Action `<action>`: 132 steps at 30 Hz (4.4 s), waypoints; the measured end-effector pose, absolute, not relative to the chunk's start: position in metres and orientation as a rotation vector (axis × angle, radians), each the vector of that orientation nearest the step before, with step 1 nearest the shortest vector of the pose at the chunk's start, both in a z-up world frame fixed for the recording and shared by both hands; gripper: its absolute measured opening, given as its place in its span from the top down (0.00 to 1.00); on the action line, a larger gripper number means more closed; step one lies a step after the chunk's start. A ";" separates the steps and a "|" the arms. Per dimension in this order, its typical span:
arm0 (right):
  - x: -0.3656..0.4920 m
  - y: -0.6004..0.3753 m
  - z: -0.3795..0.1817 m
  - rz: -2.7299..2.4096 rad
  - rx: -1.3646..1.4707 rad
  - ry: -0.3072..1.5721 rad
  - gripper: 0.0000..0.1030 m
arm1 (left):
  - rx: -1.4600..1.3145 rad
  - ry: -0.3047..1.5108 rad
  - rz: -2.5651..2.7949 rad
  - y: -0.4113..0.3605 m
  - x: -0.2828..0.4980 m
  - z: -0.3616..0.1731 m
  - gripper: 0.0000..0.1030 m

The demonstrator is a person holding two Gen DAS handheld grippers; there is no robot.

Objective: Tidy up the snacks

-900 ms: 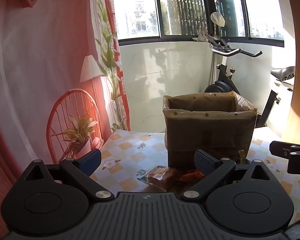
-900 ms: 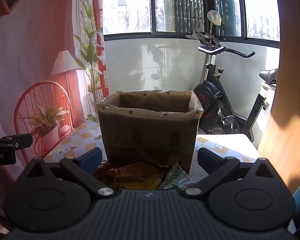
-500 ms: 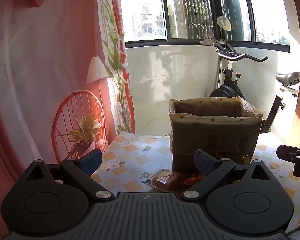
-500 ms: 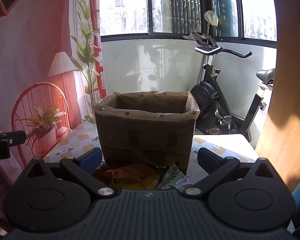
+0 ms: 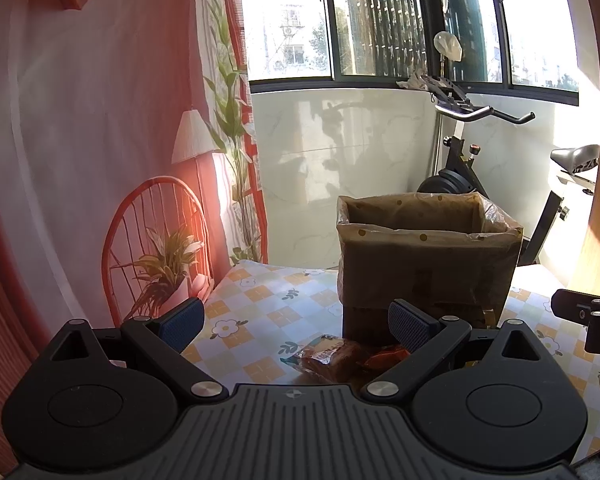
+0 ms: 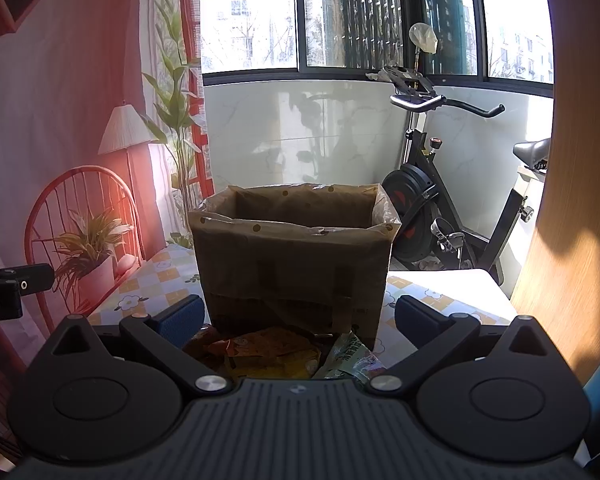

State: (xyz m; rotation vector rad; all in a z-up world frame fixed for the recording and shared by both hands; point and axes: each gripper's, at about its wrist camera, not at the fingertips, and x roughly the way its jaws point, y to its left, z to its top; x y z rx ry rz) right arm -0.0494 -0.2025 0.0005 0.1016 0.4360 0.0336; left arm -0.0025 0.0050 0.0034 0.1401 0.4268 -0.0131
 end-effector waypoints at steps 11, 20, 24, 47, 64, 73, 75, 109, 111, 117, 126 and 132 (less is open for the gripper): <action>-0.050 -0.201 0.001 0.032 0.100 0.438 0.00 | 0.140 0.428 -0.016 0.003 -0.004 0.002 0.03; -0.050 -0.202 0.000 0.033 0.100 0.438 0.00 | 0.140 0.430 -0.019 0.002 -0.005 0.002 0.03; -0.050 -0.202 0.000 0.033 0.100 0.438 0.00 | 0.140 0.430 -0.021 0.002 -0.005 0.003 0.03; -0.053 -0.205 -0.001 0.031 0.101 0.440 0.00 | 0.127 0.437 -0.025 0.005 -0.005 0.002 0.03; -0.040 -0.203 -0.007 0.041 0.100 0.456 0.00 | 0.104 0.465 -0.014 0.007 0.009 -0.006 0.03; -0.024 -0.225 -0.028 0.046 0.062 0.340 0.00 | 0.058 0.469 0.062 0.025 0.040 -0.026 0.08; -0.015 -0.231 -0.040 0.039 0.042 0.358 0.00 | 0.056 0.486 0.078 0.028 0.047 -0.034 0.09; 0.054 -0.231 -0.222 0.173 -0.332 0.564 0.17 | -0.049 0.847 -0.150 -0.024 0.104 -0.167 0.18; 0.049 -0.234 -0.219 0.168 -0.304 0.555 0.20 | -0.047 0.875 -0.187 -0.030 0.106 -0.176 0.18; 0.037 -0.239 -0.213 0.158 -0.266 0.536 0.24 | -0.065 0.900 -0.246 -0.037 0.111 -0.192 0.16; 0.034 -0.244 -0.211 0.141 -0.227 0.522 0.24 | -0.059 0.981 -0.252 -0.038 0.120 -0.209 0.08; 0.031 -0.247 -0.210 0.139 -0.210 0.514 0.24 | -0.049 1.045 -0.226 -0.041 0.123 -0.220 0.19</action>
